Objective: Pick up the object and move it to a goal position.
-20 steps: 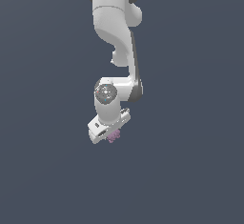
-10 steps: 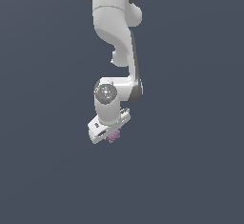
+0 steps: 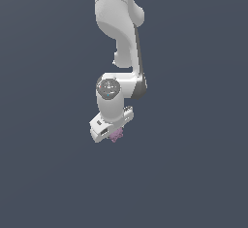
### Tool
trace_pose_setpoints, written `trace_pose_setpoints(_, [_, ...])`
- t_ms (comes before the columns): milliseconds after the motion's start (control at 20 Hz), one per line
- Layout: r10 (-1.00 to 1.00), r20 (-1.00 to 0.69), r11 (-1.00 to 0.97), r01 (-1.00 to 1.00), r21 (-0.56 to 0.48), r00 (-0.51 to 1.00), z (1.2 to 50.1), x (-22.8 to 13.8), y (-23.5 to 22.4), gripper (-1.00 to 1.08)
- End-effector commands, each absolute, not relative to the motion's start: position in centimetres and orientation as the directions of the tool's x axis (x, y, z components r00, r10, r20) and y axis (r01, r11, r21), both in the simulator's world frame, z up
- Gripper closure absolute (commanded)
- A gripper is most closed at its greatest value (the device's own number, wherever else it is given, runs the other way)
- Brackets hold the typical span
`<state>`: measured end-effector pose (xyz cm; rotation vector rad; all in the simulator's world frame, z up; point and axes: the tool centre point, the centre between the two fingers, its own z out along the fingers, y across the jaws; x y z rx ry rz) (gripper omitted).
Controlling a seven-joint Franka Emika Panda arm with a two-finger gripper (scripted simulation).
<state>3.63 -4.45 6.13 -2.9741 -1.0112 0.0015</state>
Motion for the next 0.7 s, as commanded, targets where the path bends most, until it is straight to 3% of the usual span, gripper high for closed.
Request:
trace_pose_setpoints(0, [0.610,0.000,-0.793,0.610,0.000,0.793,7.4,3.2,-4.2,1.08])
trace_pose_setpoints(650, [0.610,0.000,-0.792,0.610,0.001,0.792,15.8,0.3,-2.2,1.08])
